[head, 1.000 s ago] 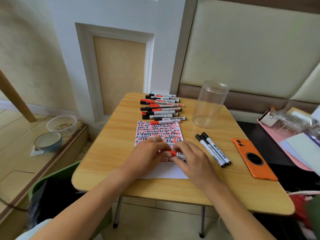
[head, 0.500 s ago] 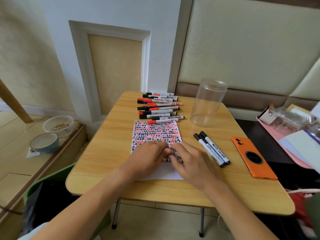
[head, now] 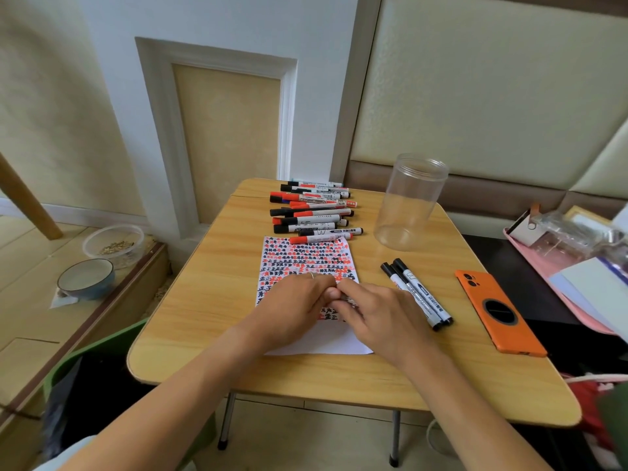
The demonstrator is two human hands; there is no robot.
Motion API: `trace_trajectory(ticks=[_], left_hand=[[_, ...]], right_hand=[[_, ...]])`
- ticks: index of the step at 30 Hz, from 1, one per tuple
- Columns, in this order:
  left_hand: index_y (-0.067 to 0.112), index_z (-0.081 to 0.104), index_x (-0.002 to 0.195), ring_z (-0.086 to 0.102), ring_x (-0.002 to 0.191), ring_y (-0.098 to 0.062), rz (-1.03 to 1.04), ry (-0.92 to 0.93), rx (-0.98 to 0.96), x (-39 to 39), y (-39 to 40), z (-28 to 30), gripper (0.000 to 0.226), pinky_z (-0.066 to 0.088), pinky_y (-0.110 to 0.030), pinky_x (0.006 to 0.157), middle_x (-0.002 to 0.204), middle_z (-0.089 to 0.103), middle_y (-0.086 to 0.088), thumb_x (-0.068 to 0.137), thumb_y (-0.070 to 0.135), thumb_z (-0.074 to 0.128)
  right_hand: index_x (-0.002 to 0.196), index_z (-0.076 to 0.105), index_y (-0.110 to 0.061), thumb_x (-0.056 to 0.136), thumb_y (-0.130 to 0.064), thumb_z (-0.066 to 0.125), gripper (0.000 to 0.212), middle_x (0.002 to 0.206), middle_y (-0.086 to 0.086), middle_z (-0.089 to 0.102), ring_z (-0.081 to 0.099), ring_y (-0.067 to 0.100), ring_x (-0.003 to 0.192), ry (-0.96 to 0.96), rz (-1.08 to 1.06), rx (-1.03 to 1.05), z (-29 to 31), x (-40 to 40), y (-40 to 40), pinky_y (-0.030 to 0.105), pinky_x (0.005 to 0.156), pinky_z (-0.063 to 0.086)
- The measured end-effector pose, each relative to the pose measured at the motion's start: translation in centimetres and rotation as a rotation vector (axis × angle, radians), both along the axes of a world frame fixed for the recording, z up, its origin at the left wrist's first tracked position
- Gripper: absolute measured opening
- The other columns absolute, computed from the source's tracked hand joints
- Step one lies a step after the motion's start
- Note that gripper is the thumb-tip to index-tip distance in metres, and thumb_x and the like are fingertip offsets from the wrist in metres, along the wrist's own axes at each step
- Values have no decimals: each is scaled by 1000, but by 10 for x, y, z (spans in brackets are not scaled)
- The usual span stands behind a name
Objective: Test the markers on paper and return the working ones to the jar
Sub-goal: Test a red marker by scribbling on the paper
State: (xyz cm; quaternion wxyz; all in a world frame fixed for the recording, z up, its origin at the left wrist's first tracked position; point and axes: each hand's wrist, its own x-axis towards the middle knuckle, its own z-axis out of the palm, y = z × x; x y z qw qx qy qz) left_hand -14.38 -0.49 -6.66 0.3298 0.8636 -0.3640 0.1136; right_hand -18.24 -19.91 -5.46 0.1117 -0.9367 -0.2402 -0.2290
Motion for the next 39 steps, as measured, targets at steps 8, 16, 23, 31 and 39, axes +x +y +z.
trace_trajectory(ticks=[8, 16, 23, 31, 39], left_hand=[[21, 55, 87, 51, 65, -18, 18, -72, 57, 2, 0, 0, 47, 34, -36, 58, 74, 56, 6, 105, 52, 25], [26, 63, 104, 55, 92, -13, 224, -69, 123, 10, 15, -2, 19, 46, -36, 82, 105, 59, 10, 101, 42, 53], [29, 59, 111, 56, 106, -12, 261, -46, 229, 6, 11, -4, 17, 39, -33, 96, 118, 59, 12, 99, 40, 59], [36, 50, 139, 47, 132, -11, 216, -15, 273, 3, 5, -4, 50, 26, -40, 117, 146, 49, 12, 95, 58, 43], [45, 43, 146, 13, 155, -12, 195, 35, 342, -5, -18, -2, 72, -5, -53, 124, 161, 33, 8, 85, 80, 27]], right_hand=[[104, 52, -35, 96, -73, 26, 47, 65, -6, 61, 54, 19, 58, 8, -60, -41, 3, -3, -7, 34, 49, 45], [111, 58, -28, 104, -37, 34, 26, 90, -13, 59, 57, 11, 75, 66, -179, 163, -4, 6, -26, 35, 58, 49], [108, 58, -25, 103, -13, 54, 14, 98, -18, 63, 63, 8, 85, 103, -108, 505, 2, 4, -25, 35, 69, 57], [122, 70, -13, 102, 6, 39, 41, 110, 16, 71, 68, 27, 79, 631, 58, 1428, 10, 4, -26, 34, 71, 60], [115, 65, -11, 99, -8, 63, 17, 80, 7, 66, 66, 22, 71, 551, 60, 1295, 6, 4, -27, 28, 57, 50]])
